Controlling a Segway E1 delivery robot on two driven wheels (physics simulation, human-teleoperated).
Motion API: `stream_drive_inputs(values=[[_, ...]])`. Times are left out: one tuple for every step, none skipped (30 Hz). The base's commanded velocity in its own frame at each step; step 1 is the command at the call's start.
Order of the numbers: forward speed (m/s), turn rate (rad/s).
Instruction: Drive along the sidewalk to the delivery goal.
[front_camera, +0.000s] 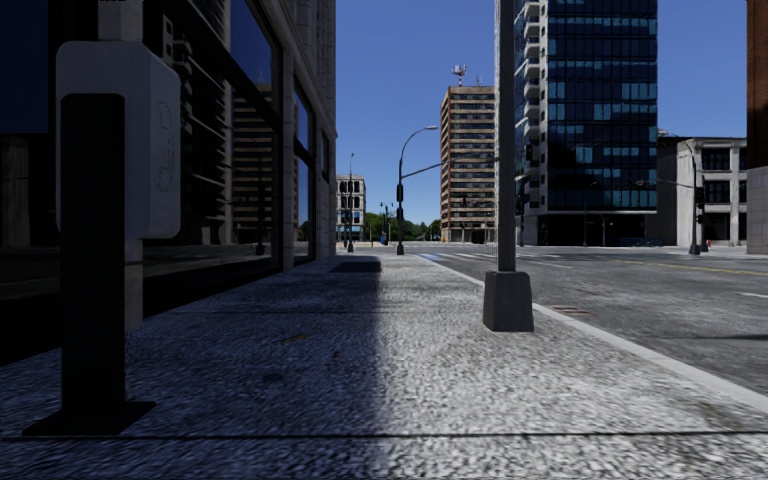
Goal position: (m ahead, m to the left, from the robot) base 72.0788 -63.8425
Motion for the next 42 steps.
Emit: stream_drive_inputs(values=[[2.0,0.0],[2.0,0.0],[2.0,0.0],[2.0,0.0],[2.0,0.0],[2.0,0.0],[2.0,0.0],[2.0,0.0],[2.0,0.0],[2.0,0.0],[2.0,0.0],[2.0,0.0],[2.0,0.0],[2.0,0.0],[2.0,0.0],[2.0,0.0],[2.0,0.0],[2.0,0.0],[2.0,0.0],[2.0,0.0],[2.0,0.0],[2.0,0.0],[2.0,0.0],[2.0,0.0],[2.0,0.0],[2.0,0.0],[2.0,0.0],[1.99,0.0],[1.98,0.0],[1.98,0.0],[1.98,0.0],[1.98,0.0],[1.98,0.0],[1.98,0.0],[1.98,0.0],[1.98,0.0],[1.98,0.0],[1.98,0.0],[1.98,0.0],[1.98,0.0],[2.0,0.0],[2.0,0.0]])
